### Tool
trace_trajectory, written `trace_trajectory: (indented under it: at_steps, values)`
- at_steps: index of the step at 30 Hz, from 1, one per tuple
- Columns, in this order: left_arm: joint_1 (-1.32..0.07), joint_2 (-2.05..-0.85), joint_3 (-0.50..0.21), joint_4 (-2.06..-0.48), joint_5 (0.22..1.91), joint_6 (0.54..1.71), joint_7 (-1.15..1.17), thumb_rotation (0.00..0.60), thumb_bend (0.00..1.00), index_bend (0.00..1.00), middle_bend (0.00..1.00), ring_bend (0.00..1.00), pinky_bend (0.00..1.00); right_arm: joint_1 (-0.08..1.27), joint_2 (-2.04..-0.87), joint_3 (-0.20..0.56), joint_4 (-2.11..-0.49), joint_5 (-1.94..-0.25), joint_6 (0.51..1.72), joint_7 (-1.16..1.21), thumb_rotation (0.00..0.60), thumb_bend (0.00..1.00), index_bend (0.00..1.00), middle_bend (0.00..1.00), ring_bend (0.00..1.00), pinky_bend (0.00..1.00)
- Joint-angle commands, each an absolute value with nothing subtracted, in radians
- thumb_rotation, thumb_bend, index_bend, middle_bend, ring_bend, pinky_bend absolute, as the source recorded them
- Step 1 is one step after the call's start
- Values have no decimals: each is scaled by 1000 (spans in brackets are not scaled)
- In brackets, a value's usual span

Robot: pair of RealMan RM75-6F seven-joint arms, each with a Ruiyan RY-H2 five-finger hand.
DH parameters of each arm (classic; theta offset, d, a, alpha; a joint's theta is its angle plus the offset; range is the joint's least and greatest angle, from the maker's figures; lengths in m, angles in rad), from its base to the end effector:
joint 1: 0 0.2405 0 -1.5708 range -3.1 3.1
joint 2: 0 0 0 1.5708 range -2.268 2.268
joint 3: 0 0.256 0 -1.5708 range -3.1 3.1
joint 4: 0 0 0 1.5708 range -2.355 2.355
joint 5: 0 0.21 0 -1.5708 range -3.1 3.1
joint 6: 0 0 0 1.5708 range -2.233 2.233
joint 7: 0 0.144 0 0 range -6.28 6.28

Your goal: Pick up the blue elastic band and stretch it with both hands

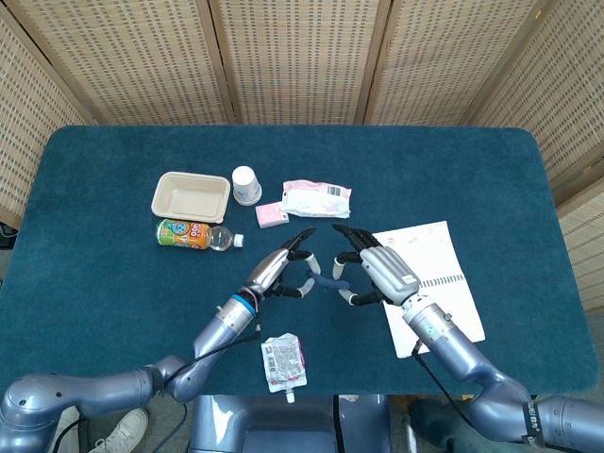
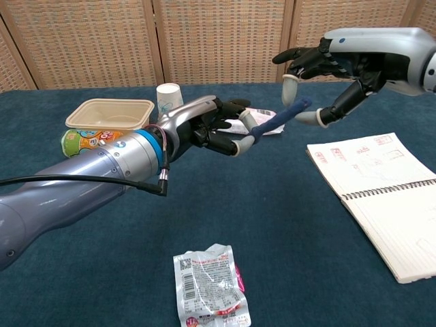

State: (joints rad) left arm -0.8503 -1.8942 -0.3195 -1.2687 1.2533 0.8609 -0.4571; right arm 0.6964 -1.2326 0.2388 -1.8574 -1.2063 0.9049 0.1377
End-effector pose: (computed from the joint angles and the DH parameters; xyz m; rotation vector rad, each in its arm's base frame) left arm -0.0481 0.3373 -0.1010 -1.6571 -1.8079 -1.5335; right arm -0.1083 -0.3165 0.0605 1.8113 -1.3993 1.2875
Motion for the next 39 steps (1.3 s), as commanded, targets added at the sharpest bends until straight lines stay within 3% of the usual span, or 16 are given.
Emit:
trace_trajectory:
  at_steps: [1, 17, 23, 27, 39]
  values:
    - [-854, -1899, -316, -1266, 1255, 857, -455, 600, 478, 703, 0, 0, 0, 697, -1234, 240, -1862, -1201, 906, 140, 600, 477, 546, 0, 0, 0]
    - [-853, -1891, -320, -1290, 1244, 860, -451, 600, 479, 703, 0, 0, 0, 703, -1233, 234, -1876, -1192, 907, 120, 600, 568, 604, 0, 0, 0]
    - [-854, -1889, -319, -1295, 1243, 860, -449, 600, 479, 703, 0, 0, 0, 705, -1235, 230, -1874, -1199, 913, 102, 600, 648, 676, 0, 0, 0]
    - [-853, -1888, -319, -1298, 1245, 864, -449, 600, 479, 703, 0, 0, 0, 703, -1235, 226, -1872, -1215, 926, 86, 600, 716, 778, 0, 0, 0]
    - [-843, -1870, -318, -1295, 1243, 882, -431, 600, 479, 719, 0, 0, 0, 684, -1232, 200, -1834, -1293, 982, 40, 600, 745, 869, 0, 0, 0]
